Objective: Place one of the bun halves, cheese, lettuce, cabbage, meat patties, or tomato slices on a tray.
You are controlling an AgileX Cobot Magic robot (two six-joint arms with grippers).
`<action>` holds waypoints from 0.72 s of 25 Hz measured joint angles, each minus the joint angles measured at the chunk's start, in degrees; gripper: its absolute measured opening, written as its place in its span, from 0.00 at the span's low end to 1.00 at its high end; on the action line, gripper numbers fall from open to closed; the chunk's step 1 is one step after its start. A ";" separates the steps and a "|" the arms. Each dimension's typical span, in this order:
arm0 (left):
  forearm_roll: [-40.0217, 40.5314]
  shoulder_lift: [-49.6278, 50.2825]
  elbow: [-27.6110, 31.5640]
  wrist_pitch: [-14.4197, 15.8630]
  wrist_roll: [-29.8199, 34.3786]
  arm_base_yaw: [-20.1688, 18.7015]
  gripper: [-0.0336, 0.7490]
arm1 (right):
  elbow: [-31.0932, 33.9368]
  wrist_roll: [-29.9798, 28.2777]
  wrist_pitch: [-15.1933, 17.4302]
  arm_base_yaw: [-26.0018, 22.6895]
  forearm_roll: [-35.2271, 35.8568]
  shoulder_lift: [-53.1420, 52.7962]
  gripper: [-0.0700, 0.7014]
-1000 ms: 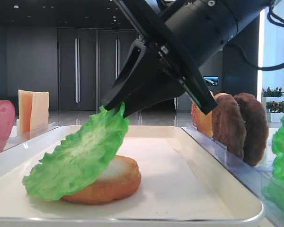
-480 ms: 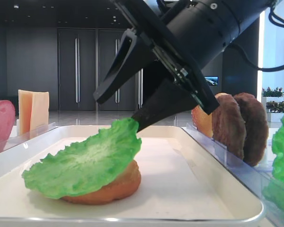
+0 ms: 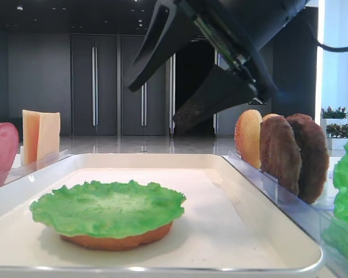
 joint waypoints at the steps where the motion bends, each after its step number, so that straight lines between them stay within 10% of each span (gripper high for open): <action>1: 0.00 0.00 0.00 0.00 0.00 0.00 0.73 | 0.00 1.00 -0.11 0.00 -1.64 -0.76 0.73; 14: -0.01 0.00 0.00 0.00 0.00 0.00 0.73 | 0.00 30.26 -0.15 0.00 -40.21 -15.43 0.73; 18: -0.01 0.00 0.00 0.00 0.00 0.00 0.73 | -2.14 44.14 5.57 0.00 -57.56 -18.04 0.73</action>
